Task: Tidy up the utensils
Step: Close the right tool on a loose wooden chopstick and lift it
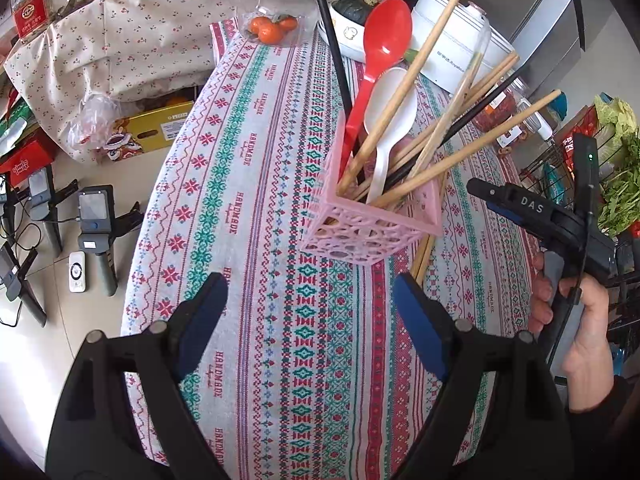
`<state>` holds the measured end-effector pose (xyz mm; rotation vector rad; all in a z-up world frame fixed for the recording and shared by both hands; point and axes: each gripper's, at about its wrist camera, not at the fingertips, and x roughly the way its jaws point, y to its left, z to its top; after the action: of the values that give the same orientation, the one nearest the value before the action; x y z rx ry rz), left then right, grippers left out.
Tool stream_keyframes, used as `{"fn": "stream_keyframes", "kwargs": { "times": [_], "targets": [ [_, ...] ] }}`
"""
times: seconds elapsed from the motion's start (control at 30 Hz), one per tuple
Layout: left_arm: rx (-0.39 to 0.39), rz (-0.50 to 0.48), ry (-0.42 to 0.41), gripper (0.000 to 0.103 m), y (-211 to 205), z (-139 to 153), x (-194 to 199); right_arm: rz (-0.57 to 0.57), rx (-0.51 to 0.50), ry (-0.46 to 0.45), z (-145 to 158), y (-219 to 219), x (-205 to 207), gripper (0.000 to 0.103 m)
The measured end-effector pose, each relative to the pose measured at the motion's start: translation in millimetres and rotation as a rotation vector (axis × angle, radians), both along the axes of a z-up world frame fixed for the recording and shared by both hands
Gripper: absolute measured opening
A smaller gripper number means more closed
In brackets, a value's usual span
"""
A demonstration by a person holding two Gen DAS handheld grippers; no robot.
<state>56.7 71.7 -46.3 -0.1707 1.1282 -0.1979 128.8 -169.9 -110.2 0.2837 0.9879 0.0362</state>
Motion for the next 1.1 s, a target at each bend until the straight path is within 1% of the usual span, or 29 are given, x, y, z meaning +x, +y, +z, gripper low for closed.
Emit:
{"fn": "stream_keyframes", "kwargs": {
  "times": [0.07,0.1,0.17,0.33,0.43,0.63,0.73,0.97,1.03,1.1],
  "targets": [
    [0.007,-0.010,-0.005,0.085,-1,0,-1,0.009,-0.018,0.020,-13,5,10,0.040],
    [0.007,-0.017,-0.006,0.085,-1,0,-1,0.015,-0.023,0.031,-18,7,15,0.038],
    [0.006,-0.028,-0.013,0.085,-3,1,-2,0.032,-0.028,0.039,-26,12,23,0.028],
    [0.030,-0.082,-0.047,0.085,-12,5,-5,0.066,-0.085,0.061,-38,25,35,0.015],
    [0.042,-0.119,-0.062,0.085,-16,7,-8,0.068,-0.105,0.060,-38,28,35,0.014],
    [0.024,-0.148,-0.061,0.085,-20,9,-12,0.041,-0.029,0.068,-39,16,31,0.012],
    [0.020,-0.153,-0.061,0.085,-20,9,-12,0.024,-0.018,0.075,-40,11,28,0.012],
    [0.021,-0.162,-0.072,0.085,-22,9,-15,0.047,-0.105,0.083,-39,26,32,0.012],
    [0.034,-0.174,-0.080,0.085,-25,9,-16,0.040,-0.161,0.107,-38,31,34,0.013],
    [0.050,-0.190,-0.093,0.085,-29,10,-19,0.036,-0.197,0.137,-37,33,36,0.013]
  ]
}}
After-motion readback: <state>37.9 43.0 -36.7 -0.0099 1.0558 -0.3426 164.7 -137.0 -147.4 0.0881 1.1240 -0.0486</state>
